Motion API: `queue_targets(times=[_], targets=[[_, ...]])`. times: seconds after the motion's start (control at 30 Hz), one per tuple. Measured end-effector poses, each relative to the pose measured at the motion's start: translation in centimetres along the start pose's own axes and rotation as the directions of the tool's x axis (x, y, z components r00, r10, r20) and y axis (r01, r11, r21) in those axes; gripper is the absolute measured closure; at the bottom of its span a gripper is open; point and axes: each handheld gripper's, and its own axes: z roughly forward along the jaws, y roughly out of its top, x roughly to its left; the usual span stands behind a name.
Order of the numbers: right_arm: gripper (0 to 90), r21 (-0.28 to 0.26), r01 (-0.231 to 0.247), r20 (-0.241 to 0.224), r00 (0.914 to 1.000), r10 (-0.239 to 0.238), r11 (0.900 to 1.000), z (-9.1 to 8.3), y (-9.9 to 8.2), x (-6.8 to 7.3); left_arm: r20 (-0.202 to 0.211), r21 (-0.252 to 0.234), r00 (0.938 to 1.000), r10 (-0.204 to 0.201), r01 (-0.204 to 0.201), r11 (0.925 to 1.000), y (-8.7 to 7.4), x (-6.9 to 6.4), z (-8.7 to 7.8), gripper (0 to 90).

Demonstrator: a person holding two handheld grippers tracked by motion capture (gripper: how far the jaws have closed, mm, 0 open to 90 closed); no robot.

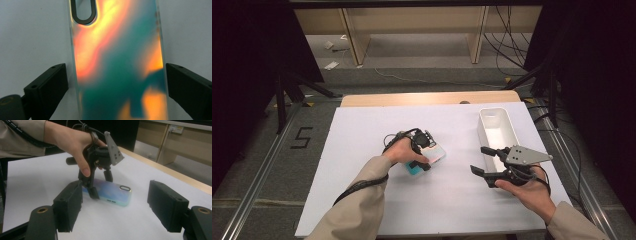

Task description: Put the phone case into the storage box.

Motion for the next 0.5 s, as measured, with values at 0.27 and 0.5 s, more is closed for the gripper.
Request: queue_targets(times=[0.27, 0.5], targets=[[29.3, 0.001, 0.000, 0.000, 1.0000, 0.000, 1.0000, 0.00, 0.01, 0.02, 0.003, 0.006, 1.0000, -0.002, 0.002, 1.0000, 0.15, -0.05, 0.01, 6.3], [29.2, 0.000, 0.004, -0.001, 1.0000, -0.004, 1.0000, 0.02, 0.02, 0.08, 0.002, 0.014, 0.9999, -0.011, 0.011, 0.9998, 0.25, -0.18, -0.16, 10.3]])
